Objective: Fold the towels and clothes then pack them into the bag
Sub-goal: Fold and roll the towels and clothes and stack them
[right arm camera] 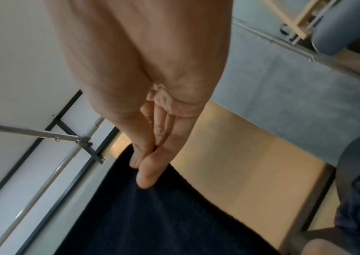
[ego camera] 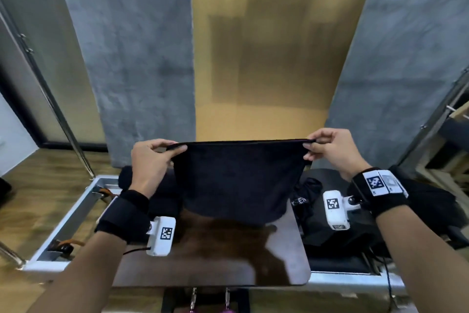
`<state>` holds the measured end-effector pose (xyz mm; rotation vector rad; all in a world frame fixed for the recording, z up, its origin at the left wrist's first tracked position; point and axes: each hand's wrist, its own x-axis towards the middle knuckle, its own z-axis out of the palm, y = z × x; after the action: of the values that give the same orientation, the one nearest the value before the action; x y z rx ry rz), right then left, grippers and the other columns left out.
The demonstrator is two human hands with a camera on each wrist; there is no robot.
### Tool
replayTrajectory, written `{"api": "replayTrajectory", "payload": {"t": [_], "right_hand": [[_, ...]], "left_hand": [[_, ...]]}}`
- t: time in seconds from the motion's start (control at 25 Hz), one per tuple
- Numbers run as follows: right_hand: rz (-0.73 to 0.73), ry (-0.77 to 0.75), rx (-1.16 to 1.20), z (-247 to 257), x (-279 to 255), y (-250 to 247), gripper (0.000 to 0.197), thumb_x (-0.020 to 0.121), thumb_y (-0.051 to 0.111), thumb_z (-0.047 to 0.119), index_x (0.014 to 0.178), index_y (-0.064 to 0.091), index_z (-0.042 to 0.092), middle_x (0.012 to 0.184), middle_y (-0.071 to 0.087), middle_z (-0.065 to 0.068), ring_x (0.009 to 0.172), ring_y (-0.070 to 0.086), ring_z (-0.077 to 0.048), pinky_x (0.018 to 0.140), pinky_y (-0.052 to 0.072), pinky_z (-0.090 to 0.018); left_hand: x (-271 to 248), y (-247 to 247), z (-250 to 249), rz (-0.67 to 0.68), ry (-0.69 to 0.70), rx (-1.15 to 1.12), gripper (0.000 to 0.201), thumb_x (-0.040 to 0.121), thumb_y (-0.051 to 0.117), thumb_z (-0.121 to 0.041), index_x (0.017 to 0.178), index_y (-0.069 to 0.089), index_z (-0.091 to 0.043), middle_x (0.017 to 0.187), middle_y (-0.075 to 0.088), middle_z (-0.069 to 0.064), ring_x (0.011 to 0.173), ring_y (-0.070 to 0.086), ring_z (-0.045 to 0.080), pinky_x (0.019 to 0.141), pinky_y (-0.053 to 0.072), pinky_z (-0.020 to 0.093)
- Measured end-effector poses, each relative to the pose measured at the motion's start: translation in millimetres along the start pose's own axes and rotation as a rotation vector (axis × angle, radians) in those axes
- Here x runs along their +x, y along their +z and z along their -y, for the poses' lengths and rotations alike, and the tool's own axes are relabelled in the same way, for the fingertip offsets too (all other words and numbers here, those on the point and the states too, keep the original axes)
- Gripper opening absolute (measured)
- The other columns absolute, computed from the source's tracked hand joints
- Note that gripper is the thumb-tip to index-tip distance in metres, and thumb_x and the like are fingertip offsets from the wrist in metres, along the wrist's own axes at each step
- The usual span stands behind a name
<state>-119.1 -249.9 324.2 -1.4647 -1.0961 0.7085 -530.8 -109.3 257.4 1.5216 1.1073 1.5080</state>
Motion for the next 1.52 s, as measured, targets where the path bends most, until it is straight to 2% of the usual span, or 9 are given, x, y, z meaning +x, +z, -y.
{"api": "replayTrajectory", "payload": {"t": [0.16, 0.28, 0.48, 0.76, 1.0, 1.12, 1.24, 1.36, 1.52], "right_hand": [[-0.097, -0.08, -0.045, 4, -15, 7, 0.003, 0.095, 0.067, -0.006, 0.098, 0.068, -0.006, 0.06, 0.065, -0.012, 0.049, 0.064, -0.019, 0.051, 0.054, -0.025], [-0.134, -0.138, -0.104, 7, -22, 7, 0.024, 0.092, 0.064, -0.014, 0.108, 0.071, 0.003, 0.072, 0.063, -0.017, 0.053, 0.066, -0.02, 0.054, 0.056, -0.026], [-0.097, -0.093, -0.101, 14, -32, 4, 0.025, 0.086, 0.071, -0.016, 0.102, 0.078, 0.002, 0.08, 0.069, -0.021, 0.058, 0.072, -0.024, 0.06, 0.06, -0.026], [-0.103, -0.061, 0.058, 18, -48, 4, 0.005, 0.096, 0.066, -0.006, 0.1, 0.068, -0.007, 0.085, 0.074, -0.027, 0.071, 0.077, -0.039, 0.063, 0.063, -0.03], [-0.039, 0.056, -0.004, 20, -51, 0, 0.014, 0.093, 0.069, -0.003, 0.103, 0.065, -0.012, 0.065, 0.058, -0.023, 0.042, 0.061, -0.031, 0.039, 0.046, -0.028], [-0.08, -0.021, 0.148, 17, -52, 8, 0.008, 0.098, 0.061, -0.008, 0.104, 0.065, -0.011, 0.088, 0.073, -0.027, 0.08, 0.078, -0.036, 0.074, 0.065, -0.032], [-0.112, -0.07, 0.188, 7, -52, 14, 0.008, 0.099, 0.058, -0.01, 0.103, 0.065, -0.01, 0.105, 0.075, -0.025, 0.101, 0.077, -0.03, 0.094, 0.06, -0.036], [-0.132, -0.039, 0.194, -1, -54, 10, 0.007, 0.099, 0.063, -0.005, 0.104, 0.067, -0.006, 0.1, 0.076, -0.025, 0.092, 0.078, -0.034, 0.087, 0.063, -0.035], [-0.186, 0.0, 0.129, -6, -67, 0, 0.007, 0.096, 0.07, 0.002, 0.101, 0.071, -0.003, 0.083, 0.075, -0.023, 0.067, 0.076, -0.035, 0.062, 0.063, -0.029]], "left_hand": [[-9, -15, -7, 0.046, -0.045, -0.022, 0.03, 0.07, 0.098, -0.04, 0.081, 0.08, -0.018, 0.06, 0.071, 0.01, 0.032, 0.05, 0.021, 0.038, 0.035, 0.016], [-16, -18, -17, 0.115, -0.075, -0.075, 0.009, 0.089, 0.085, -0.015, 0.087, 0.077, -0.012, 0.074, 0.074, 0.021, 0.057, 0.076, 0.034, 0.039, 0.046, 0.021], [-26, -27, -35, 0.154, -0.105, -0.124, 0.006, 0.093, 0.078, -0.002, 0.093, 0.078, -0.008, 0.084, 0.08, 0.013, 0.08, 0.081, 0.034, 0.049, 0.058, 0.024], [-38, -29, -47, 0.062, -0.106, -0.118, 0.016, 0.078, 0.094, -0.019, 0.085, 0.079, -0.018, 0.082, 0.081, 0.01, 0.065, 0.079, 0.026, 0.043, 0.05, 0.019], [-39, -21, -43, 0.037, -0.144, -0.149, 0.021, 0.097, 0.078, -0.027, 0.1, 0.063, -0.012, 0.085, 0.078, 0.014, 0.054, 0.075, 0.033, 0.041, 0.054, 0.029], [-43, -10, -39, 0.063, -0.123, -0.313, 0.011, 0.102, 0.069, -0.007, 0.098, 0.059, -0.007, 0.101, 0.079, 0.006, 0.086, 0.081, 0.031, 0.062, 0.064, 0.03], [-46, -4, -33, 0.046, -0.11, -0.385, 0.009, 0.102, 0.062, 0.005, 0.097, 0.064, -0.001, 0.13, 0.071, 0.002, 0.108, 0.078, 0.02, 0.082, 0.066, 0.034], [-51, -7, -29, 0.059, -0.108, -0.298, 0.008, 0.105, 0.062, -0.002, 0.105, 0.07, -0.005, 0.113, 0.078, 0.005, 0.099, 0.08, 0.027, 0.071, 0.067, 0.035], [-62, -17, -28, -0.01, -0.081, -0.172, 0.003, 0.098, 0.076, -0.016, 0.101, 0.076, -0.016, 0.078, 0.076, 0.013, 0.061, 0.074, 0.018, 0.05, 0.058, 0.027]]}}
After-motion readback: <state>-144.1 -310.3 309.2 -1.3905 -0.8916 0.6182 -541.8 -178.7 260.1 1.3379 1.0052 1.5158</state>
